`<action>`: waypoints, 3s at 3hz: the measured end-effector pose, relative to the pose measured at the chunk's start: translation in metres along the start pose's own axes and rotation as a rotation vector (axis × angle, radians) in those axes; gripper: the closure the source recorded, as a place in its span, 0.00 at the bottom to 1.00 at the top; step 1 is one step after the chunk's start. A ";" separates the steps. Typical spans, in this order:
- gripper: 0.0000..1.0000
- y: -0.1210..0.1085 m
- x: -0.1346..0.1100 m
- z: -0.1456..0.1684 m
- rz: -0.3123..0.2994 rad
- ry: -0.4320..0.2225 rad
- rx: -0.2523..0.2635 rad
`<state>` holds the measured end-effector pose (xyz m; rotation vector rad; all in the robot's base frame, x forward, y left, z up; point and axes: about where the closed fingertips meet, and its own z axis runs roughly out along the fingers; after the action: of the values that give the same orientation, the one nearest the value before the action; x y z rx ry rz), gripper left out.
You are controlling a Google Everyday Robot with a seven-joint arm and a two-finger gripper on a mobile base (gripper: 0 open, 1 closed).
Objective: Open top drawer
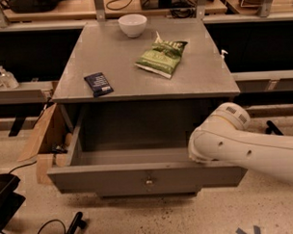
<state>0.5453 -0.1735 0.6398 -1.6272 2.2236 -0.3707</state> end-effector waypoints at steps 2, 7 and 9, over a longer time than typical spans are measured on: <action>1.00 0.048 -0.001 -0.018 -0.014 0.004 -0.073; 1.00 0.144 -0.004 -0.054 -0.163 0.017 -0.315; 1.00 0.041 0.030 -0.107 -0.200 0.112 -0.262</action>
Offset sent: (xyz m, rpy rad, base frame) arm -0.2243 0.0659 -0.0126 0.0482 0.3124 0.0880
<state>0.4553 -0.1899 0.7155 -2.0202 2.2745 -0.2342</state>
